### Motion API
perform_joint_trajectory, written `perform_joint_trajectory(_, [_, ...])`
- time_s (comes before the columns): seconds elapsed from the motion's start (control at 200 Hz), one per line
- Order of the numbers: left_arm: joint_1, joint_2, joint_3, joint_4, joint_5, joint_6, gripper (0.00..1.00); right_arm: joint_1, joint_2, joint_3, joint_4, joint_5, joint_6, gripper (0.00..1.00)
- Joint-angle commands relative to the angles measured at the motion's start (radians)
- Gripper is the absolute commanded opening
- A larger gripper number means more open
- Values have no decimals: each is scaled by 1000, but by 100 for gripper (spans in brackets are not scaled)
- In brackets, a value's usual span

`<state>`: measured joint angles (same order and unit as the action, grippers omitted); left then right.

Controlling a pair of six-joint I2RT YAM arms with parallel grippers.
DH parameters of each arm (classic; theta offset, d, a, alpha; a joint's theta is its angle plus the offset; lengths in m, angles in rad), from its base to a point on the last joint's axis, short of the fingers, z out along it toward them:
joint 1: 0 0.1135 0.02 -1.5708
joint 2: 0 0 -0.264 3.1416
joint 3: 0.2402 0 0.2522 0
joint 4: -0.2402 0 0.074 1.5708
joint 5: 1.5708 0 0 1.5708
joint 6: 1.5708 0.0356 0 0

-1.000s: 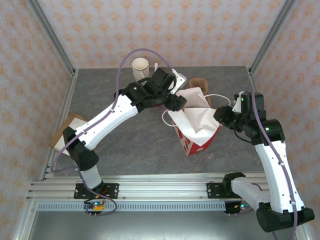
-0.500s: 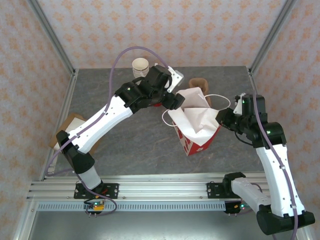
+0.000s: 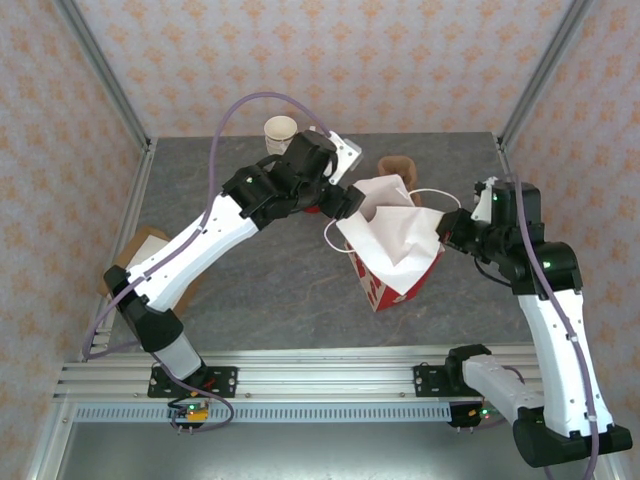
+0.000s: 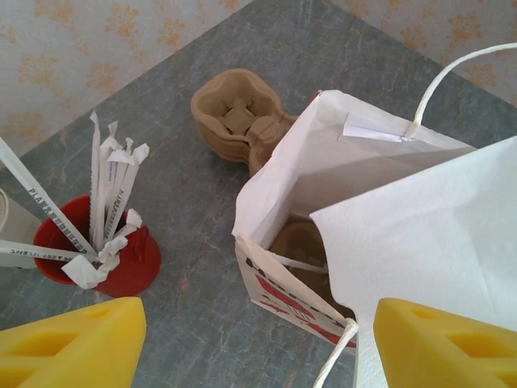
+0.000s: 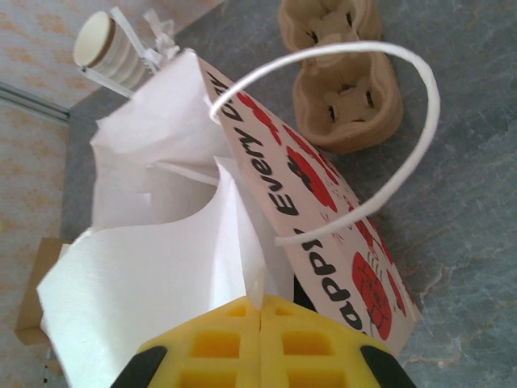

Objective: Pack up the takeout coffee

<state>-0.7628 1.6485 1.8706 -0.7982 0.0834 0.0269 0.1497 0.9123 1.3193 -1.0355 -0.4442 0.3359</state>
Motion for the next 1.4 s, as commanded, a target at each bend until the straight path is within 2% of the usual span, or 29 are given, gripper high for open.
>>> perform_joint_trajectory(0.0, [13, -47, -10, -4, -40, 16, 75, -4, -3, 50, -1, -32, -14, 1])
perform_joint_trajectory(0.16, [16, -65, -23, 9, -45, 9, 75, -4, 12, 122, 56, -64, -18, 0])
perform_joint_trajectory(0.395, [16, -81, -35, 20, -52, 4, 74, -4, 68, 229, 130, -8, -49, 0])
perform_joint_trajectory(0.716, [17, -98, -45, 24, -65, 7, 74, -4, 112, 246, 305, -27, 27, 0])
perform_joint_trajectory(1.396, [19, -104, -32, 20, -66, 13, 74, -5, 125, 282, 382, 46, 62, 0])
